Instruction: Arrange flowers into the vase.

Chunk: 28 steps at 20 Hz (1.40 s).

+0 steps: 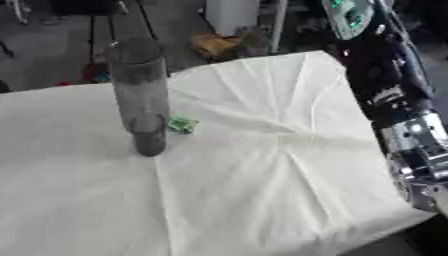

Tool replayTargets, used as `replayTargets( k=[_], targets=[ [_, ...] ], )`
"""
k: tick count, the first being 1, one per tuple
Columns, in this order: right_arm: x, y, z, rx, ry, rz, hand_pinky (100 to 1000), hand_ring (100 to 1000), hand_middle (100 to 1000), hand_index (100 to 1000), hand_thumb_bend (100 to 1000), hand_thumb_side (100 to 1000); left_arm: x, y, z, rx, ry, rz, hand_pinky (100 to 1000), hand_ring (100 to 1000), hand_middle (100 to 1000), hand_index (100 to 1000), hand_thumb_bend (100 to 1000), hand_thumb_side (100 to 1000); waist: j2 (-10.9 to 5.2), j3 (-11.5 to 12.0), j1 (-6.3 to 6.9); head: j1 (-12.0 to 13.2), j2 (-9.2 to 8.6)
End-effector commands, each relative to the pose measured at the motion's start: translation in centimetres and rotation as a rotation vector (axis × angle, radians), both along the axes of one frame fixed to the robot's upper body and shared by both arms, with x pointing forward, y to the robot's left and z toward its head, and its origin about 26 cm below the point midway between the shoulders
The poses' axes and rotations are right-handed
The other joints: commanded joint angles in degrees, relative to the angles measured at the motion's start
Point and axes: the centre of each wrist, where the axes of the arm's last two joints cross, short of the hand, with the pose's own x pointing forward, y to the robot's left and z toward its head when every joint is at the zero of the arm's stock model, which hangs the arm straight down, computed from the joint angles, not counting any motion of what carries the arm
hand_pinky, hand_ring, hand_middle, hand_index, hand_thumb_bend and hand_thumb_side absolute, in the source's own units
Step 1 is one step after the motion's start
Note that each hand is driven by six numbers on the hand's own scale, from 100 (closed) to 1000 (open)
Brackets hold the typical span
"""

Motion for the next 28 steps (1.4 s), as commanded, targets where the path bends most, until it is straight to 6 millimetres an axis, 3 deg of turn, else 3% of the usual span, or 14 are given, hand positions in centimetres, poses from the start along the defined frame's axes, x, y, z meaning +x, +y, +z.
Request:
replayTargets(
  k=[1,14,23,28],
  targets=[
    [-0.4,0.8,2.6,0.101,-0.103,0.054,100,100,100,100,213,719,0.1,0.4,0.7,0.021,-0.018,-0.003,787,1000,902,880,798,1000,-0.96,0.3,0.07,-0.6,0.26],
    [-1.0,5.8,5.9,0.262,-0.261,0.277,100,100,100,100,173,735,0.2,0.2,0.7,0.016,-0.016,-0.009,787,1000,904,892,799,1000,-1.04,1.1,-0.24,-1.2,0.13],
    [-1.2,7.7,5.7,0.352,-0.253,0.408,100,100,100,100,203,706,0.2,0.2,0.6,0.014,-0.014,-0.01,787,1000,904,895,799,1000,-1.06,1.4,-0.1,-1.6,0.22],
    [-1.2,9.1,5.8,0.403,-0.25,0.485,100,100,100,100,175,719,0.2,0.1,0.6,0.013,-0.014,-0.014,787,1000,904,895,798,1000,-1.06,1.6,0.09,-1.9,0.07]
  ],
)
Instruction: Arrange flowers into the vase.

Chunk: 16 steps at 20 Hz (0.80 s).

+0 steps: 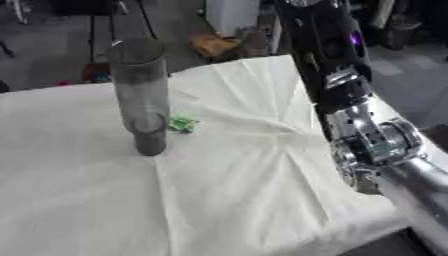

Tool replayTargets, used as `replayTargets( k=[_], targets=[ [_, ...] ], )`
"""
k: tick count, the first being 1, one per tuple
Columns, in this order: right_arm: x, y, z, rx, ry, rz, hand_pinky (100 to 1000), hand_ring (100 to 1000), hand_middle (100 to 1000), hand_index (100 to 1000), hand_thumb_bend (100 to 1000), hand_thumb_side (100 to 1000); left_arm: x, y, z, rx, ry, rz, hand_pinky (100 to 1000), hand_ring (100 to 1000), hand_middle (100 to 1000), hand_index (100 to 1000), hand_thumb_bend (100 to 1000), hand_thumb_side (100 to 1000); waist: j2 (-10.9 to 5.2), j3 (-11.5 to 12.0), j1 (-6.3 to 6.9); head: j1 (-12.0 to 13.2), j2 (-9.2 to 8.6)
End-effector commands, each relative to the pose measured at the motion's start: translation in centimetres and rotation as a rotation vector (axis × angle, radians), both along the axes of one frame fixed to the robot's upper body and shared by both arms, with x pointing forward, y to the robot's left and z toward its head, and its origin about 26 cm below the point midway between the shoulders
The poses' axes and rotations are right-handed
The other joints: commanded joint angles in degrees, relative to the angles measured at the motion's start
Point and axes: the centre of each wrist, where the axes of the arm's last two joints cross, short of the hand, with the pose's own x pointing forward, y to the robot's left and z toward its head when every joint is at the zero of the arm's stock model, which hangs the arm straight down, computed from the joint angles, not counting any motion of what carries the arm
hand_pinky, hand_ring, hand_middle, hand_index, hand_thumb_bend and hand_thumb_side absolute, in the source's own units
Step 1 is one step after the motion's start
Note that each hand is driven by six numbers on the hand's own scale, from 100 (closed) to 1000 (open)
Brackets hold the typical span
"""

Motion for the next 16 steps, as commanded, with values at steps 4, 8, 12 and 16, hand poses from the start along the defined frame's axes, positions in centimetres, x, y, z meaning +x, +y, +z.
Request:
replayTargets(
  k=[4,8,12,16],
  targets=[
    [-1.2,2.4,2.4,0.058,-0.073,0.147,100,100,100,100,160,721,0.2,0.1,0.8,0.009,-0.02,-0.011,787,1000,904,896,799,1000,-0.91,0.2,0.28,-0.4,-0.13],
    [-2.0,4.4,2.9,0.098,-0.087,0.272,100,100,100,100,152,718,0.2,0.0,0.8,0.007,-0.02,-0.014,787,1000,904,896,799,1000,-0.95,0.5,0.39,-0.6,-0.28],
    [-2.6,6.3,2.9,0.149,-0.06,0.408,100,100,100,100,159,709,0.3,-0.1,0.8,0.006,-0.019,-0.017,787,1000,904,896,800,1000,-1.03,0.8,0.41,-0.8,-0.31],
    [-3.0,7.6,2.5,0.16,-0.016,0.515,100,100,100,100,179,700,0.3,-0.1,0.8,0.006,-0.019,-0.017,787,1000,904,896,800,1000,-1.02,1.0,0.41,-0.7,-0.43]
  ],
)
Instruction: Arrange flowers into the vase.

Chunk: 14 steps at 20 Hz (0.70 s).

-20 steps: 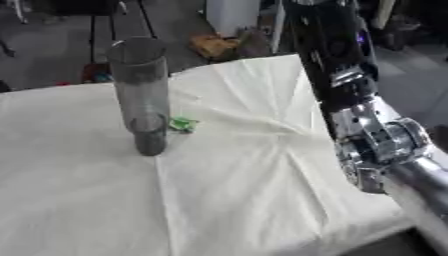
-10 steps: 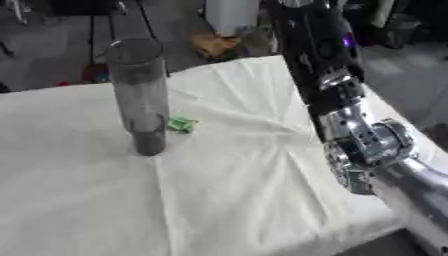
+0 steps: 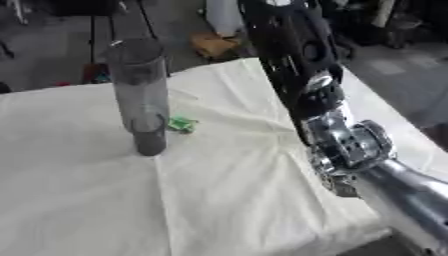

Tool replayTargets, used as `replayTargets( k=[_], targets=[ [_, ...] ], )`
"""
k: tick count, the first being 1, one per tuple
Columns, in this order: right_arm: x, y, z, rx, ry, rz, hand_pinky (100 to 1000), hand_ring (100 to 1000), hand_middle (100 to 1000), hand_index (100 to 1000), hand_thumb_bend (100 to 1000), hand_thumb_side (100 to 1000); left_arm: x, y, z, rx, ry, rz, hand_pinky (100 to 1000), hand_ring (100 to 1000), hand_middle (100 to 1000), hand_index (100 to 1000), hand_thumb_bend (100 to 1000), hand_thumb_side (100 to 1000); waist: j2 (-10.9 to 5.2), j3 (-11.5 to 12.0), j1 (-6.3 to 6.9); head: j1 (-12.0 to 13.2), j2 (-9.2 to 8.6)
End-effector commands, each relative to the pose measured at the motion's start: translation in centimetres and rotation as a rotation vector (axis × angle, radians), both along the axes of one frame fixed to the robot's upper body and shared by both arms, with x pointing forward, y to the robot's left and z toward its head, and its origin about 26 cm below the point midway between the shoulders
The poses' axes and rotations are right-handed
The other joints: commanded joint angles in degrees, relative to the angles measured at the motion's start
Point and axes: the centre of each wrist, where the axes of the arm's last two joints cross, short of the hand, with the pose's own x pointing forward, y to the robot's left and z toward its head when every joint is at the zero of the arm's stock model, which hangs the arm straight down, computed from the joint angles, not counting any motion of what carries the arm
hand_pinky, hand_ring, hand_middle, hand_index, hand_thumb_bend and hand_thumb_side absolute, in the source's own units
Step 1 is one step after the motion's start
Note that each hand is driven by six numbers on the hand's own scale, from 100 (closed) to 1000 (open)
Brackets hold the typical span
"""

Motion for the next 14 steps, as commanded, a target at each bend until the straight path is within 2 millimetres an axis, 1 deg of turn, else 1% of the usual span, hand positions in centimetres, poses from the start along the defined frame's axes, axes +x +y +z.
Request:
replayTargets(
  k=[1,4,9,14],
  targets=[
    [-0.8,0.8,1.0,-0.007,-0.01,0.079,100,100,100,100,187,695,0.3,0.0,0.9,0.007,-0.028,-0.009,787,1000,904,896,800,1000,-0.86,0.1,0.24,-0.1,-0.44],
    [-0.3,1.4,0.1,-0.041,0.032,0.113,100,100,100,100,214,685,0.3,0.0,0.9,0.006,-0.029,-0.01,787,1000,904,896,800,1000,-0.82,0.2,0.26,0.0,-0.51],
    [1.0,2.0,-1.9,-0.121,0.103,0.124,100,100,100,100,253,663,0.3,0.0,1.0,0.006,-0.03,-0.012,787,1000,904,896,800,1000,-0.69,0.4,0.36,0.0,-0.55],
    [2.0,2.8,-3.7,-0.161,0.163,0.147,100,100,100,100,275,648,0.3,-0.1,1.0,0.005,-0.03,-0.012,787,1000,904,896,799,1000,-0.54,0.5,0.49,0.0,-0.55]
  ],
)
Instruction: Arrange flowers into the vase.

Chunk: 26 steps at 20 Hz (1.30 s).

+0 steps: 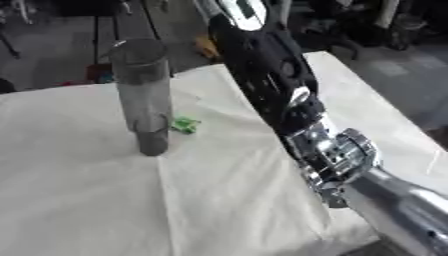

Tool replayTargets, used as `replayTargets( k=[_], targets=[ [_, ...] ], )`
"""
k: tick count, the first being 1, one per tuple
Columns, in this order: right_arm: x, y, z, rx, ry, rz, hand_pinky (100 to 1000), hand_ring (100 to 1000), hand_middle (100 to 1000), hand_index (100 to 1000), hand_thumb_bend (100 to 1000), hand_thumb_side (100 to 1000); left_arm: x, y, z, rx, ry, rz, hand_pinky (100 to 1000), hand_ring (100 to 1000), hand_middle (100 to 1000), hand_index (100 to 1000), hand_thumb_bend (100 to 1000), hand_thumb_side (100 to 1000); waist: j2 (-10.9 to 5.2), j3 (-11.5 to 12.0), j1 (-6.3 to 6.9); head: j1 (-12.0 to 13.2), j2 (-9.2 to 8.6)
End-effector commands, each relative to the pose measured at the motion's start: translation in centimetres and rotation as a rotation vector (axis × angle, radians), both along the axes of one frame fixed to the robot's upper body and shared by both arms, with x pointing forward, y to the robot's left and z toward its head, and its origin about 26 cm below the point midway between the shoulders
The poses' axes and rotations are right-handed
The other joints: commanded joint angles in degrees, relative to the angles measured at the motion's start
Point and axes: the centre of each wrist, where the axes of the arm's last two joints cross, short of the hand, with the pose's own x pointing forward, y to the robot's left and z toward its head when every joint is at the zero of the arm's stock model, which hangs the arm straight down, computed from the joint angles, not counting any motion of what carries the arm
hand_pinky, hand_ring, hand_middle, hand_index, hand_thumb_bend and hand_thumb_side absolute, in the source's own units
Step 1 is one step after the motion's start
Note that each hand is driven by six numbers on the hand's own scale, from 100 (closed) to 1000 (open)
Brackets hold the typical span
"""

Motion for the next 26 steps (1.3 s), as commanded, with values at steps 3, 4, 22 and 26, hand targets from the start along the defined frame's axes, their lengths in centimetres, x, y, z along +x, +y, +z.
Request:
replayTargets(
  k=[3,4,22,26],
  targets=[
    [0.3,0.6,-0.1,-0.039,0.008,0.022,100,100,100,100,277,646,0.3,-0.1,1.0,0.004,-0.031,-0.012,788,1000,904,896,799,1000,-0.55,0.1,0.29,0.0,-0.49],
    [0.2,0.8,-0.1,-0.039,0.008,0.028,100,100,100,100,276,647,0.3,-0.1,1.0,0.004,-0.031,-0.013,788,1000,904,896,800,1000,-0.55,0.1,0.3,-0.1,-0.44],
    [-1.8,3.3,0.7,-0.075,0.001,0.169,100,100,100,100,289,652,0.2,0.0,0.9,0.005,-0.028,-0.011,788,1000,905,897,802,1000,-0.99,-0.2,0.06,-0.2,-0.19],
    [-1.8,3.6,0.1,-0.099,0.029,0.189,100,100,100,100,302,644,0.2,0.0,0.8,0.005,-0.026,-0.009,788,1000,905,897,802,1000,-1.04,-0.4,0.1,-0.2,-0.13]
  ],
)
